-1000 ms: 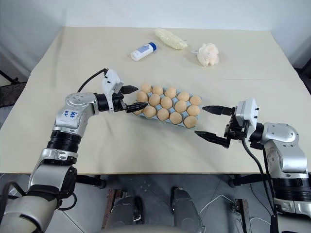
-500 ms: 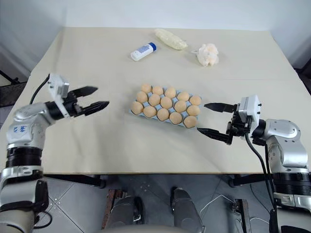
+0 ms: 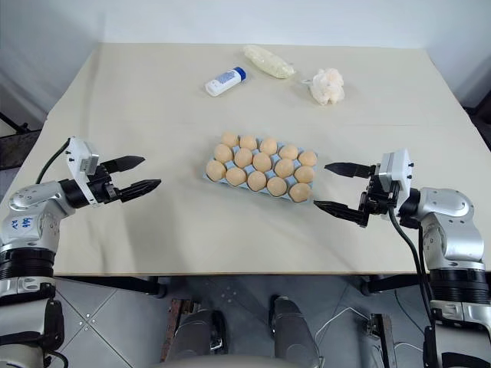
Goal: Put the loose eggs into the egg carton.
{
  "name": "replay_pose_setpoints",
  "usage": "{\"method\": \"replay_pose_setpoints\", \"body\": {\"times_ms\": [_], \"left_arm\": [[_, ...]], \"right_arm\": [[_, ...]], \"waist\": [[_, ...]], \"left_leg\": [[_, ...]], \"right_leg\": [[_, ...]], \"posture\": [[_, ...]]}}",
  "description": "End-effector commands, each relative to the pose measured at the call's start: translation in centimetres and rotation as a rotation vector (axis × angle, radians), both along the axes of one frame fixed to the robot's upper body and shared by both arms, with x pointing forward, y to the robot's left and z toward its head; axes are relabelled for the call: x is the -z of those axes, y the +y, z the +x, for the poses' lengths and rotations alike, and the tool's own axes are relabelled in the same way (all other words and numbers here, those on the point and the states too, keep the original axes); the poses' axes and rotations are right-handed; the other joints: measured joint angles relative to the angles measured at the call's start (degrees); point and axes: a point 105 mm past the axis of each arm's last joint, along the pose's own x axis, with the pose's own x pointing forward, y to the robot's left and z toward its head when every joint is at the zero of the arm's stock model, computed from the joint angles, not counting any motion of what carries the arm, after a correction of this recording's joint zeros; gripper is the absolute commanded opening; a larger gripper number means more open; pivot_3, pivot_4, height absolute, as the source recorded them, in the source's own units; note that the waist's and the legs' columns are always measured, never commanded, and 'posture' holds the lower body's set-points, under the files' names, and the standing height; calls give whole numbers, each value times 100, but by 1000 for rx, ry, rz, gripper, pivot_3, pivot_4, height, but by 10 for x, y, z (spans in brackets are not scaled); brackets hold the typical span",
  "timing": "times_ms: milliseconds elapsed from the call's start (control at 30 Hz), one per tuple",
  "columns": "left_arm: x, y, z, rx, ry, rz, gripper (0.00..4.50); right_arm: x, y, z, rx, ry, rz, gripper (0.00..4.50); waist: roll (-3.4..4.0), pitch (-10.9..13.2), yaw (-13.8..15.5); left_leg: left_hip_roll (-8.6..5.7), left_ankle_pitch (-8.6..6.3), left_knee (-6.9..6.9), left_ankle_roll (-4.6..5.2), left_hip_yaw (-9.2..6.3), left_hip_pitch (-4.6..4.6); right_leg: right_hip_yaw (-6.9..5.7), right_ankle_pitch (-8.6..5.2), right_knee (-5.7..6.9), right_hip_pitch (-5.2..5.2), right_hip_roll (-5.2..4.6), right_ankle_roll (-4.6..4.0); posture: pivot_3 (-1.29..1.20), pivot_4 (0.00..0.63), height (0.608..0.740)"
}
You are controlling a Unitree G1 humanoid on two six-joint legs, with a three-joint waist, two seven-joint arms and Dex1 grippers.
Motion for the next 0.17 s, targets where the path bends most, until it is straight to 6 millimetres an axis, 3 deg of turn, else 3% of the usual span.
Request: {"method": "replay_pose_setpoints", "body": {"times_ms": [33,167], "left_arm": [[-30,-3,4,2,-118,-36,4479],[-34,-6,7,8,-146,-56,4479]], "right_arm": [[-13,-3,0,11,-63,25,4500],[-15,-4,0,21,-70,39,4500]], "waist": [[0,0,5],[0,0,10]], "left_leg": [[0,0,1,0,0,0],[-2,0,2,0,0,0]], "right_leg": [[0,0,0,0,0,0],[1,1,0,2,-1,1]], "posture": [[0,150,740],[0,150,740]]}}
